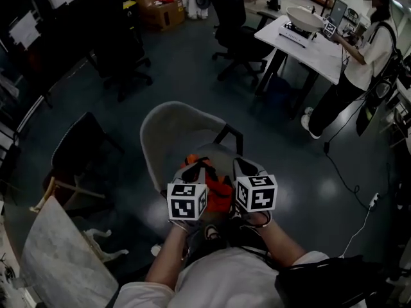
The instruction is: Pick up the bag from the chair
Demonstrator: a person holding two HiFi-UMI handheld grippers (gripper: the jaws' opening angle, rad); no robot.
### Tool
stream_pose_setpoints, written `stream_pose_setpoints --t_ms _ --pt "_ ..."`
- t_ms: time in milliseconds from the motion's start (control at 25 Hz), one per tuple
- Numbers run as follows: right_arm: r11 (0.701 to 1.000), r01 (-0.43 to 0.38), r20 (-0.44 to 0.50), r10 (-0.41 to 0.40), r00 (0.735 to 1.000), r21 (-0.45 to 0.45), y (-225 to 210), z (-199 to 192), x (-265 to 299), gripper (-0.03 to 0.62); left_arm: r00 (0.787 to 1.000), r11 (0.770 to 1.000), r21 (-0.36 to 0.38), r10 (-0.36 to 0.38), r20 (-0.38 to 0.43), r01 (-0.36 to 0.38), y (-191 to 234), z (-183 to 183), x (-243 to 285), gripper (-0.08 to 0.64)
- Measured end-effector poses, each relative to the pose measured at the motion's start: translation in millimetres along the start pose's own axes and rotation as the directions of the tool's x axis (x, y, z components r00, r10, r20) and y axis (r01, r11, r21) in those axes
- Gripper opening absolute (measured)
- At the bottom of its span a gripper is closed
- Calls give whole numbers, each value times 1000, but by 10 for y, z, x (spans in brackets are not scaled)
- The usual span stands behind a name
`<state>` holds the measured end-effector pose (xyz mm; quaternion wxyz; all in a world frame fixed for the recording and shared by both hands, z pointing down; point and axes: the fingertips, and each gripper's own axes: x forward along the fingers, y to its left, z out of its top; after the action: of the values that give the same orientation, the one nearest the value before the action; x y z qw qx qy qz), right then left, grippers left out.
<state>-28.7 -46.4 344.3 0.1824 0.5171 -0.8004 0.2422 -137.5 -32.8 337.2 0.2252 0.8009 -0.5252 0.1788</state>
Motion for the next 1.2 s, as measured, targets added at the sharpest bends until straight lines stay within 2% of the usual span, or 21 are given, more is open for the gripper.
stream_pose_setpoints --t_ms 320,520,680,840,1200 --pt "996 64 54 -67 996 58 -205 87 -291 33 999 999 18 -43 17 43 -240 199 -2 17" --pt "993 88 86 -95 992 80 -365 180 -403 34 999 996 85 -23 22 21 -339 344 -47 18" --pt "993 80 105 -89 991 82 -422 205 -499 33 999 998 59 -18 31 16 -429 367 -137 18" --pt "994 59 108 -69 992 89 -471 166 -611 33 1000 1000 20 20 23 -21 -450 263 -218 18" --pt "994 45 113 -56 992 100 -741 -124 -1095 32 995 998 -9 70 66 -70 -771 123 -524 17"
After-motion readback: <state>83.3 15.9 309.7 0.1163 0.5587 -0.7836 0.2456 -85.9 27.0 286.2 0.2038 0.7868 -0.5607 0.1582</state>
